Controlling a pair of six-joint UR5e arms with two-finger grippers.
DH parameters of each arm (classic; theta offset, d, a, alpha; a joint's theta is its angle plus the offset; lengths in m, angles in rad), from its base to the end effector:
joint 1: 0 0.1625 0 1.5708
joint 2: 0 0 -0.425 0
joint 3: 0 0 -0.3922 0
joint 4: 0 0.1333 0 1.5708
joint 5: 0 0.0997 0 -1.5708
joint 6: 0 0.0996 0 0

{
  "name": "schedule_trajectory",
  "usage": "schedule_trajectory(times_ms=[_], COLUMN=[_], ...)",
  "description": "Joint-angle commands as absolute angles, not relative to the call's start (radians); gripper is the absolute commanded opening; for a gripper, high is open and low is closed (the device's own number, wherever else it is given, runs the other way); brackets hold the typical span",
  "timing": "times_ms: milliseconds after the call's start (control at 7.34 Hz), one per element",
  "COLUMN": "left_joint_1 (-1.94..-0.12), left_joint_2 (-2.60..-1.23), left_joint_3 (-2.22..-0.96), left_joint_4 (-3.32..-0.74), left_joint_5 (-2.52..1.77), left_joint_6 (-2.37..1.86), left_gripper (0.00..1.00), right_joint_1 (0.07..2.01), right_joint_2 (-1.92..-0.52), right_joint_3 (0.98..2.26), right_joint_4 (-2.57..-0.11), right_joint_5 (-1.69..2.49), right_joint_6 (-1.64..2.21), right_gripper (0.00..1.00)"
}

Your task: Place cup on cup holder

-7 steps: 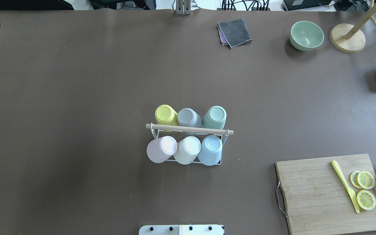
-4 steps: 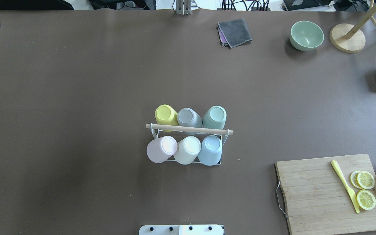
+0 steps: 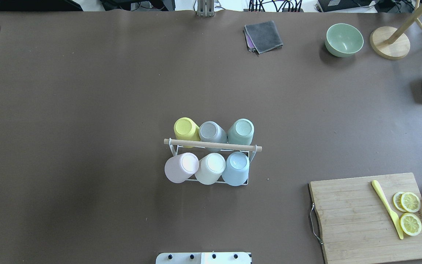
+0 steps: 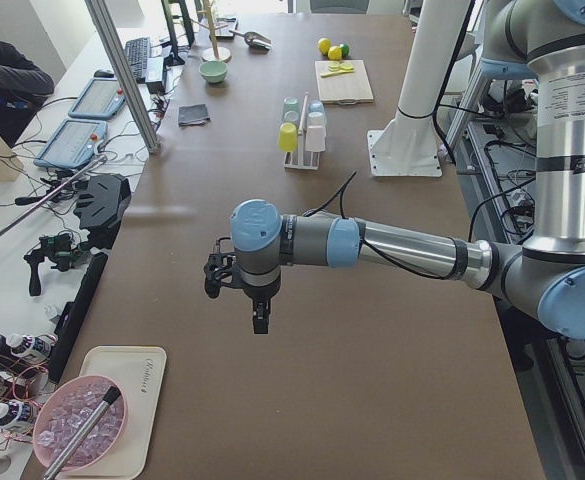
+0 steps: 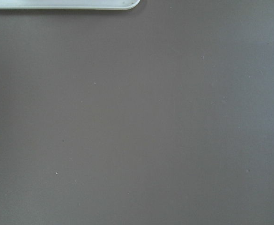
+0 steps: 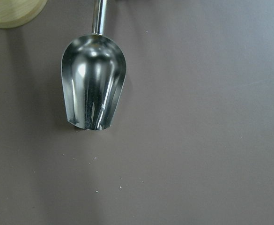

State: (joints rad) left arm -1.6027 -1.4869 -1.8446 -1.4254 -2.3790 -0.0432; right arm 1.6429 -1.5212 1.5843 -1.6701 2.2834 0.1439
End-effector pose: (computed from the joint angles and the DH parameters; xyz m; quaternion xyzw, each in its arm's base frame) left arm -0.0757 -0.4500 0.5763 0.0182 0.3932 -0.0258 0.9189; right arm 0.1047 -0.5032 0.6412 -0.0295 -0.3479 0.1073 0.9309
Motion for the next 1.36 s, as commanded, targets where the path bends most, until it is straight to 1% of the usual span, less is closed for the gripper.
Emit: schedule_trajectory(times_ms=[0,272,409,545,1226], left_joint_1=[-1.605,-1.603,-1.603,-1.605,-1.603], left_joint_2=[-1.486,-1.486,-1.486,-1.486,-1.485], left_joint_3=[-1.847,-1.844,-1.844,-1.844,-1.842], left_joint_4=[-1.425,-1.425,-1.425,-1.425,-1.427], left_joint_5=[-2.379,-2.379,-2.379,-2.379,-2.379], left_joint_6=[-0.043,-0.044,-0.044,-0.043,-0.043], left_gripper=[0.99,0.99,0.99,0.99,0.99], right_joint_1=[1.634,1.623,1.623,1.623,1.623], right_joint_2=[-1.523,-1.557,-1.607,-1.621,-1.628], right_joint_3=[1.617,1.663,1.705,1.721,1.71], right_joint_4=[-1.669,-1.669,-1.667,-1.667,-1.667], right_joint_5=[2.277,2.267,2.269,2.27,2.266], right_joint_6=[0.138,0.025,-0.015,-0.014,-0.003], right_gripper=[1.0,1.0,1.0,1.0,1.0])
